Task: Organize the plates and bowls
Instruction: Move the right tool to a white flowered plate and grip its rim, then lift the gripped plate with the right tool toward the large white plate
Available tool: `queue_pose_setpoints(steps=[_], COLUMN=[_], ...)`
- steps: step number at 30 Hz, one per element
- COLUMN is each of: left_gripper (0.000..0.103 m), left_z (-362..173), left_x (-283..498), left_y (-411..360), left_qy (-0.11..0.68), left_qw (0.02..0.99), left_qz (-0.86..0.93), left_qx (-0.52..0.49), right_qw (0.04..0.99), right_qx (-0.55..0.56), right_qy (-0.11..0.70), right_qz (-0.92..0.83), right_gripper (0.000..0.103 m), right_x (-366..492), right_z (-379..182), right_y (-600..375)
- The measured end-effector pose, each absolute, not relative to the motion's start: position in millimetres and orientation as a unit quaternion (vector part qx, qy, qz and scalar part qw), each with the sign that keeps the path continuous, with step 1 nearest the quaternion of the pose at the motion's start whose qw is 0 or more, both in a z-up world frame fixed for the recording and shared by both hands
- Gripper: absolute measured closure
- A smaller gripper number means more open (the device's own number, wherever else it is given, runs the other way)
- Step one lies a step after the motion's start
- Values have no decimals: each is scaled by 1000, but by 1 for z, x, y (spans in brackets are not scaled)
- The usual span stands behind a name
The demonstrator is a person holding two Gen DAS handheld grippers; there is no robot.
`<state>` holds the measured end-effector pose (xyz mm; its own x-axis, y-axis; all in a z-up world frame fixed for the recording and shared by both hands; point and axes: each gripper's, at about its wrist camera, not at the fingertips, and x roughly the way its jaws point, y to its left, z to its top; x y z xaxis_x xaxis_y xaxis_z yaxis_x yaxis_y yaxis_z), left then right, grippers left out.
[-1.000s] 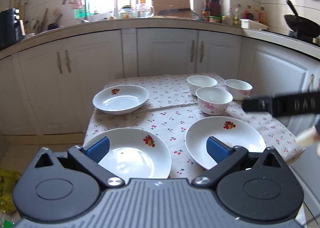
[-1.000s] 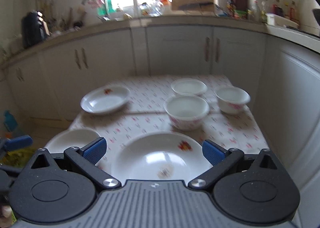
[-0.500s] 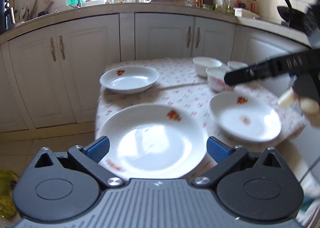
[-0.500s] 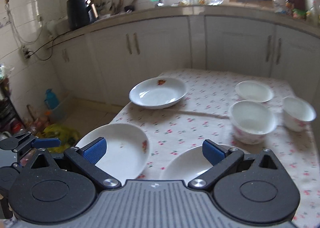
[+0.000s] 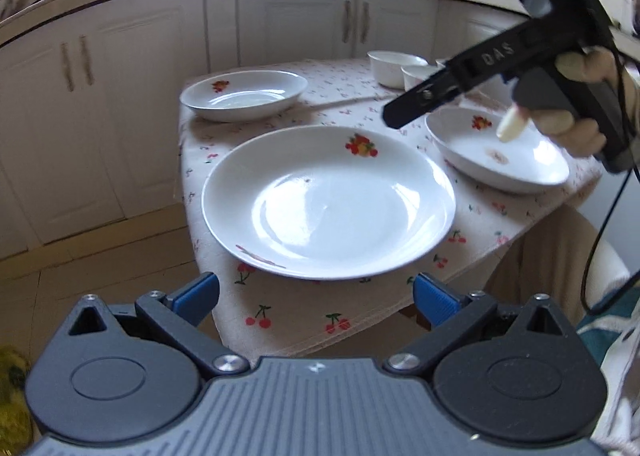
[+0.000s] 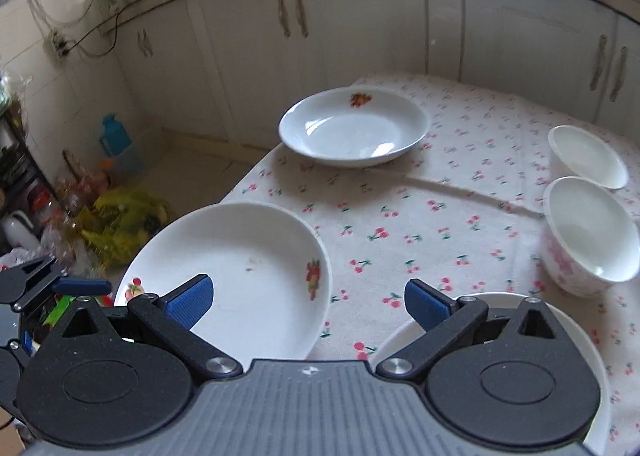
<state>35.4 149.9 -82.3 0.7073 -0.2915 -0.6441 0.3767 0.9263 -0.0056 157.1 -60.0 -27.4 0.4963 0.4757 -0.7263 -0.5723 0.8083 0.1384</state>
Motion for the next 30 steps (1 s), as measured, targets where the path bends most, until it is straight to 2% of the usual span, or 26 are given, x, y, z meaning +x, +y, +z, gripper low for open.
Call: queue_pose_setpoints(steps=[7, 11, 17, 21, 30], left_gripper=[1, 1, 1, 1, 1], left_z=[-91, -90, -89, -90, -90], left_x=[49, 52, 57, 59, 62], left_y=[151, 151, 149, 148, 149], left_qy=[345, 342, 336, 335, 341], left_qw=[914, 912, 910, 909, 904], left_qz=[-199, -208, -223, -228, -237], left_qx=[79, 82, 92, 100, 98], right_qw=[844, 835, 822, 816, 805], right_qx=[-67, -64, -53, -54, -41], right_qy=[429, 445, 458, 466, 472], right_qz=[314, 318, 334, 338, 357], right_gripper=[3, 17, 33, 49, 51], right_x=[177, 190, 204, 210, 216], right_z=[-47, -53, -58, -63, -65], right_y=[-45, -41, -37, -33, -29])
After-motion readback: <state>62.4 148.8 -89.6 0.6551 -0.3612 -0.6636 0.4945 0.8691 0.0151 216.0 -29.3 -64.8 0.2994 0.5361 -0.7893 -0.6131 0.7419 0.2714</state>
